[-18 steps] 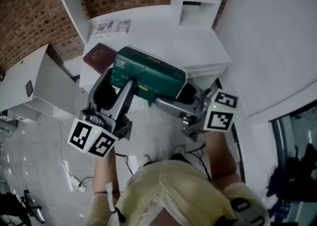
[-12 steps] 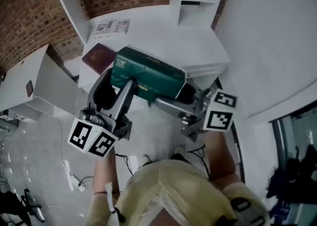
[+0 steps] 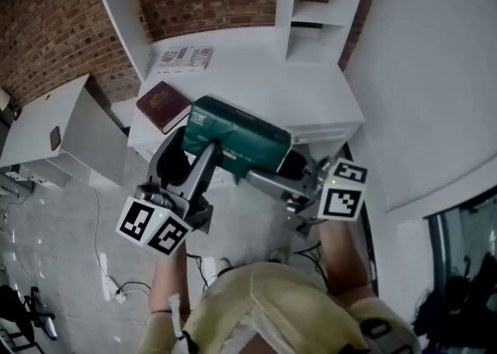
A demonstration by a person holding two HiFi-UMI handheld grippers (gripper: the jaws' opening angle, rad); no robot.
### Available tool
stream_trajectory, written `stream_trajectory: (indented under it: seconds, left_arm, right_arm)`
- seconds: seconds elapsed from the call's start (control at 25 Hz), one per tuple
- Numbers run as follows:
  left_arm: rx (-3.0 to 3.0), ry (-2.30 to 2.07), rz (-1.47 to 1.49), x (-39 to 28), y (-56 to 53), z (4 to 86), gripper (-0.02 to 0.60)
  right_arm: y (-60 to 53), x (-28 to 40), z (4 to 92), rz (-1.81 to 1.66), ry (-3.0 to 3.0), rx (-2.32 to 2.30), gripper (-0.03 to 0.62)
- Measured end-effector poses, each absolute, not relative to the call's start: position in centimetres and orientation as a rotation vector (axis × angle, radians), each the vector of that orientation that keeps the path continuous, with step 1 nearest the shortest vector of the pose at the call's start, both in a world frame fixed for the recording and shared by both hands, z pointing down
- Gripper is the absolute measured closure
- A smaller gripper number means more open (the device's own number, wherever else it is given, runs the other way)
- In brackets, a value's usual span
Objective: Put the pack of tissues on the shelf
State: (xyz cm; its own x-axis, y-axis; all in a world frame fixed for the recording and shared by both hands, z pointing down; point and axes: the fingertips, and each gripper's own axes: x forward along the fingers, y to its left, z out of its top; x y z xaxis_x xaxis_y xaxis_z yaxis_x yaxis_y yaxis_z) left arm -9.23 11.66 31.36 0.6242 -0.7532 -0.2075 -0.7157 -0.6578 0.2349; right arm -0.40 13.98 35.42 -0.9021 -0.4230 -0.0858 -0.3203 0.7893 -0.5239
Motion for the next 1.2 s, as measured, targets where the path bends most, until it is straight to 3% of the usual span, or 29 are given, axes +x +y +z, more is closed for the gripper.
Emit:
stream_trajectory:
  seconds: [0.52, 1.2]
  left_arm:
    - [2.629, -1.338, -0.434, -3.7, 11.5, 32.1, 0.304]
    - [2.661, -1.304, -0.561, -6.5, 3.8, 30.4, 0.304]
  right_arm:
    - [13.1, 5.4, 35.9, -0.784, 2.85, -0.472, 0.25]
    - [5.4, 2.9, 33.7, -0.704, 2.862, -0.565, 0.249]
